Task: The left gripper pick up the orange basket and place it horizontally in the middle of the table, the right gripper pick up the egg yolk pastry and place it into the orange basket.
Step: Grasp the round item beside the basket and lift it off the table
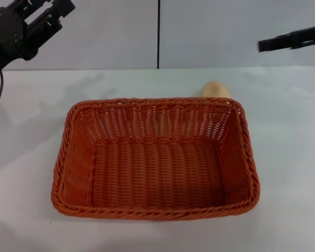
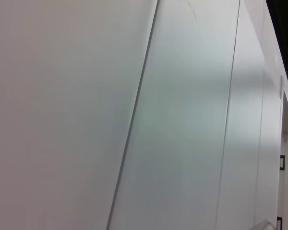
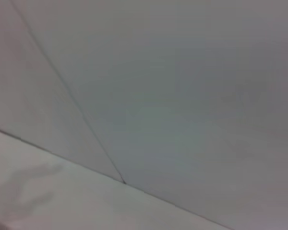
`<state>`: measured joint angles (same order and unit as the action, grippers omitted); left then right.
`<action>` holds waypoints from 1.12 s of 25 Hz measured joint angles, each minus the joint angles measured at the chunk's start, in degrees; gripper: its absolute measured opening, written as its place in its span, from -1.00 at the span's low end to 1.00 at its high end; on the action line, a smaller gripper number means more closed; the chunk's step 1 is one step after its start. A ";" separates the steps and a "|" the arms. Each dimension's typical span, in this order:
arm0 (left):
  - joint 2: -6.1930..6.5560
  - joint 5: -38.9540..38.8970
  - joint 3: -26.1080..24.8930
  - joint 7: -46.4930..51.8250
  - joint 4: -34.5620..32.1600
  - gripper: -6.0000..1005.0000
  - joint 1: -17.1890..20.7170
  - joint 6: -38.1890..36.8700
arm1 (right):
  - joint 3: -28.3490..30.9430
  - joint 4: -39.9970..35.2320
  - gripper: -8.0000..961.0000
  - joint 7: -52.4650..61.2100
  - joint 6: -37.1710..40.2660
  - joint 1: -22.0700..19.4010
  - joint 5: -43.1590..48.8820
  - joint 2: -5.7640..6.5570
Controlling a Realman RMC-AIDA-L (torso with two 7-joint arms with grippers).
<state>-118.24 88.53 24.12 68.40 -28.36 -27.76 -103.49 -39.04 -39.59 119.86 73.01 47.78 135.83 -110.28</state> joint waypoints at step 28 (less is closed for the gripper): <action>0.07 0.15 1.63 -0.34 2.27 0.15 -0.26 1.39 | -16.06 5.73 0.40 -1.37 -16.56 -1.14 -5.97 -8.46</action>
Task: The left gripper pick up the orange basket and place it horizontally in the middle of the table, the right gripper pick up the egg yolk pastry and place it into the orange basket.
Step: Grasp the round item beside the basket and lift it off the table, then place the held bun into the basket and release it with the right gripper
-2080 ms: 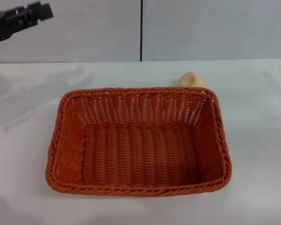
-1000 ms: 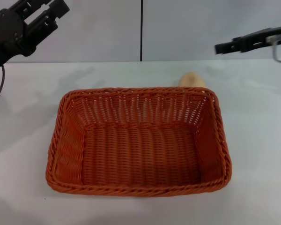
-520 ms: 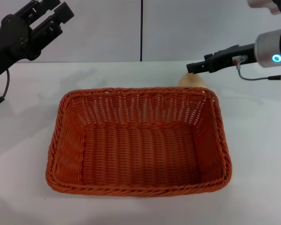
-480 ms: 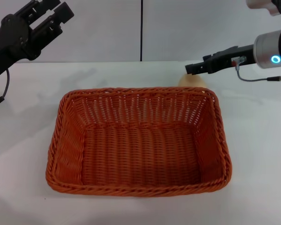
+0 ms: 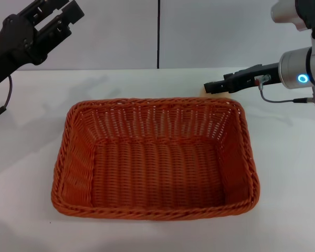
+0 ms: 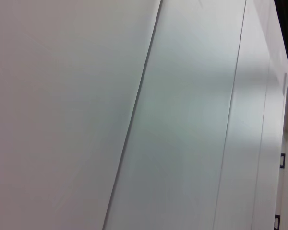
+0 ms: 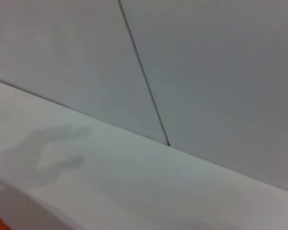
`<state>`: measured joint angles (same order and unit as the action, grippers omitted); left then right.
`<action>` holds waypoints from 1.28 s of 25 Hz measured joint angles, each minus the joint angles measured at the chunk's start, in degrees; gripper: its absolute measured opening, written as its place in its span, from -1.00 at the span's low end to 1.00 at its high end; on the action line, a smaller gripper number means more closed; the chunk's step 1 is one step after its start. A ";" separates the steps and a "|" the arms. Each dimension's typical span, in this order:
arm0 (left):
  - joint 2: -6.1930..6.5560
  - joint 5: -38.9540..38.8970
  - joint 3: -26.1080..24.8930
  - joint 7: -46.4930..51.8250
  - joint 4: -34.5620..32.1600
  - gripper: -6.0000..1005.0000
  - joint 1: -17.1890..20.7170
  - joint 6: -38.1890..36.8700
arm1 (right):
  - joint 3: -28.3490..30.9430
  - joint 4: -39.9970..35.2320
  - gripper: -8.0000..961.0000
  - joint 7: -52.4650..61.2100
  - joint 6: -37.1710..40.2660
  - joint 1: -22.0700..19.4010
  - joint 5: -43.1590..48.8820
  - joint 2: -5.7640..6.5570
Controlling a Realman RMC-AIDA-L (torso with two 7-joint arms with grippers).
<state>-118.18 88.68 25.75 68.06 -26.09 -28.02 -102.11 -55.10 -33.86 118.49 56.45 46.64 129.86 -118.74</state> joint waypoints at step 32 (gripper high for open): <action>0.05 -0.17 0.44 0.90 0.78 0.15 -0.14 -0.09 | 0.41 -15.05 -0.92 -16.67 21.02 -16.29 -39.26 0.30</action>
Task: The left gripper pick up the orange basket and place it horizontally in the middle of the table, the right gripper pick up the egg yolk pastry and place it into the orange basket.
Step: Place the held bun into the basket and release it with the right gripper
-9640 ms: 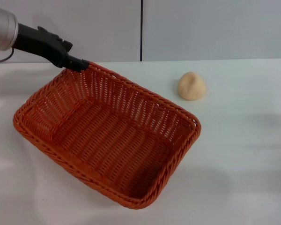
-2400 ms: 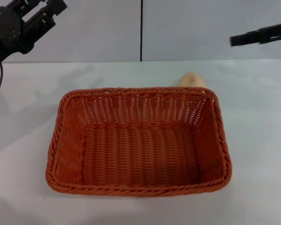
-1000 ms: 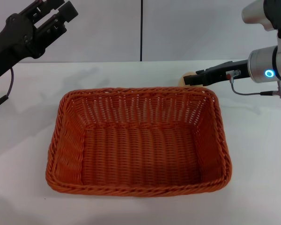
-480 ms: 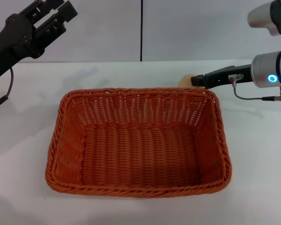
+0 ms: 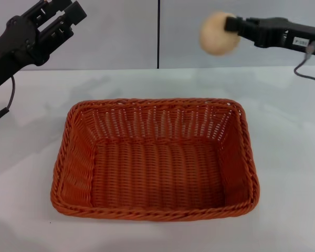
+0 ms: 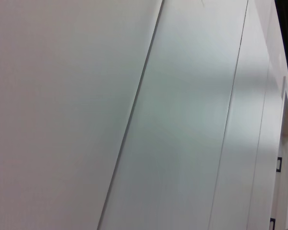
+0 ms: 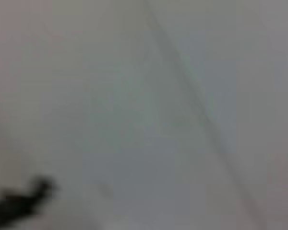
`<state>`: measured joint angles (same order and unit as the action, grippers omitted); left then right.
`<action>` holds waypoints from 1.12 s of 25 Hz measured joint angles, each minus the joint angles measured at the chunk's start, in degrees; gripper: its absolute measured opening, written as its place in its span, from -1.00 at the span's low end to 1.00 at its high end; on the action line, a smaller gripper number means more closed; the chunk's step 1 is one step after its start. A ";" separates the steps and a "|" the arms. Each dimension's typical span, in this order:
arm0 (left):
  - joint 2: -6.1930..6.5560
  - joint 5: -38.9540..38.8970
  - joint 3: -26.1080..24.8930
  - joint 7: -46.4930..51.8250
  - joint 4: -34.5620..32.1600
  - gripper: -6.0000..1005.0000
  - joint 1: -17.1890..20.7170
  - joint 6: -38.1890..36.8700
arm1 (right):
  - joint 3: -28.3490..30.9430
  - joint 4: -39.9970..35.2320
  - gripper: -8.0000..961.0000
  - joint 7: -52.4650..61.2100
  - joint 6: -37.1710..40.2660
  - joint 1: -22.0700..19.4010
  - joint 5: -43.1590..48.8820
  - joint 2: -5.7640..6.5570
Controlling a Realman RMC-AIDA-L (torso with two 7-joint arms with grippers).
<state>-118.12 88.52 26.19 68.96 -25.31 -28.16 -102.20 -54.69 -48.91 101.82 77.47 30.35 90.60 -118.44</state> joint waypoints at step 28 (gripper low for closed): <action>0.07 -0.03 0.84 0.03 -0.01 0.15 -1.01 0.25 | -2.32 4.52 -0.02 -11.63 16.73 0.02 -0.93 -0.33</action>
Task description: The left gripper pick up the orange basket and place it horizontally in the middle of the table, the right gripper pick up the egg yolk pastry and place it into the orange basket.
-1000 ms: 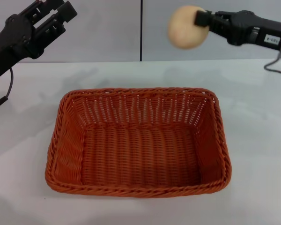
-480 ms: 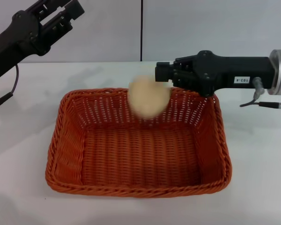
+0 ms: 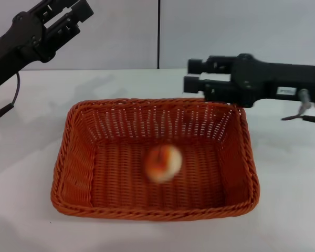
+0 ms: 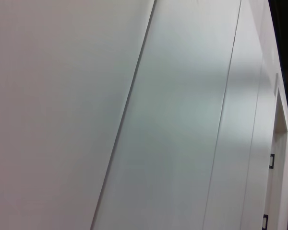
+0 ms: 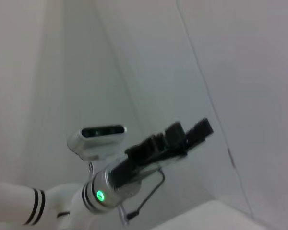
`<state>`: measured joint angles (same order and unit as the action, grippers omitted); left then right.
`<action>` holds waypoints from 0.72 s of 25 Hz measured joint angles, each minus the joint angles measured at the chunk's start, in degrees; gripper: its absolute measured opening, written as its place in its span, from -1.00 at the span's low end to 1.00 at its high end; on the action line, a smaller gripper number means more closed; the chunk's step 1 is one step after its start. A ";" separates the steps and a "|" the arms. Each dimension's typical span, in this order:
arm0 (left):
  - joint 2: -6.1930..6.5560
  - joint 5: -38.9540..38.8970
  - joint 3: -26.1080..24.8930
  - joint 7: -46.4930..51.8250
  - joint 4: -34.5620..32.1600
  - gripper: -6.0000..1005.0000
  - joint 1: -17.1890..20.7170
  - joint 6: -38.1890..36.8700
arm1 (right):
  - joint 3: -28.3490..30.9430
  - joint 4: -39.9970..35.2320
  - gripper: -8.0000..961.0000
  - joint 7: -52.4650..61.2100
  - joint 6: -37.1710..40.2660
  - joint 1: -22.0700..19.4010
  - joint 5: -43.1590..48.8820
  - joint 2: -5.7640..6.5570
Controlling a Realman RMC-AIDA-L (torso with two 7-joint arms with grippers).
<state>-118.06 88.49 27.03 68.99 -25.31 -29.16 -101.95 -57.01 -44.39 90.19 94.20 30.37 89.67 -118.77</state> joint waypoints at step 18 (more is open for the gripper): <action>-0.03 -7.39 -0.72 -9.00 2.99 0.15 1.80 0.56 | 20.94 32.72 0.37 -55.22 3.75 -13.85 -38.50 -0.19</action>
<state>-118.09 81.09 26.31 59.99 -22.32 -27.37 -101.39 -36.07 -11.68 34.98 97.95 16.51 51.17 -118.96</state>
